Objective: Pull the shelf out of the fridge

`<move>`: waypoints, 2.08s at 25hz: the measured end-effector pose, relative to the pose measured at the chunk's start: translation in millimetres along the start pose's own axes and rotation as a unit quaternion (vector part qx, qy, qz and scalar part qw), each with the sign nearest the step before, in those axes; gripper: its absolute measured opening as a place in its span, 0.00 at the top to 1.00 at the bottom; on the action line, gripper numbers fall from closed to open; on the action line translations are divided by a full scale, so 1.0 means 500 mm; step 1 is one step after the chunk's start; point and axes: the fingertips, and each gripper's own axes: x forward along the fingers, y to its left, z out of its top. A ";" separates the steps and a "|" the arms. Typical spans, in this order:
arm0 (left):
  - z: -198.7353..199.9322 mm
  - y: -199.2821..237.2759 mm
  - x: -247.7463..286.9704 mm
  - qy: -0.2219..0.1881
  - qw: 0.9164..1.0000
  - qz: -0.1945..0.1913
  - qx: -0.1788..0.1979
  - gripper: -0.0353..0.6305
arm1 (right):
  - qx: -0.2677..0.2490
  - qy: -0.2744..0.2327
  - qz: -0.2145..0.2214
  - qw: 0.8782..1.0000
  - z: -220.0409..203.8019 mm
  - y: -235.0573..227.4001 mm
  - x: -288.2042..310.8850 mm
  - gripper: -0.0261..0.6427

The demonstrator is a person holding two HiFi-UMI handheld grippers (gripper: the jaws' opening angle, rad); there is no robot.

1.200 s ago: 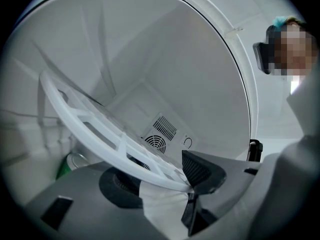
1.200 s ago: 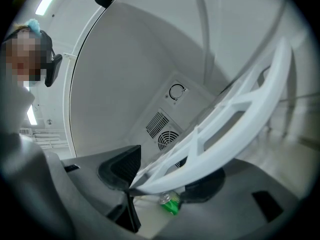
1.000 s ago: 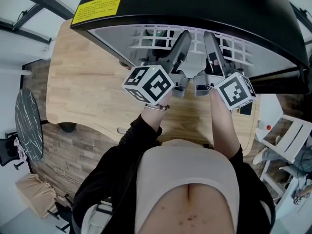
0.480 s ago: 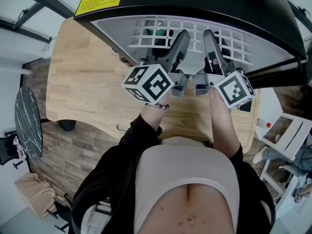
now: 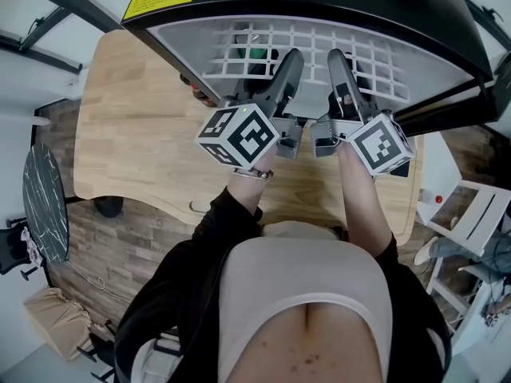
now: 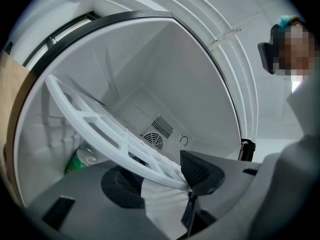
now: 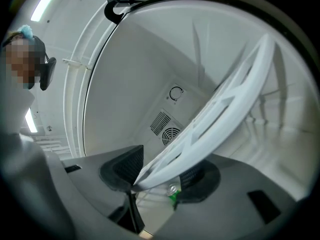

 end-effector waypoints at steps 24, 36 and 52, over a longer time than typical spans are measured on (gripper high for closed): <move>-0.009 -0.021 -0.052 0.002 1.000 -0.023 -0.014 0.63 | 0.023 -0.019 -0.003 1.000 -0.010 0.022 -0.051 0.67; -0.019 -0.033 -0.078 0.012 1.000 -0.024 -0.012 0.64 | 0.042 -0.013 -0.009 0.999 -0.018 0.028 -0.079 0.69; -0.028 -0.046 -0.119 0.005 1.000 -0.017 -0.013 0.65 | 0.046 -0.002 -0.012 0.999 -0.036 0.041 -0.122 0.70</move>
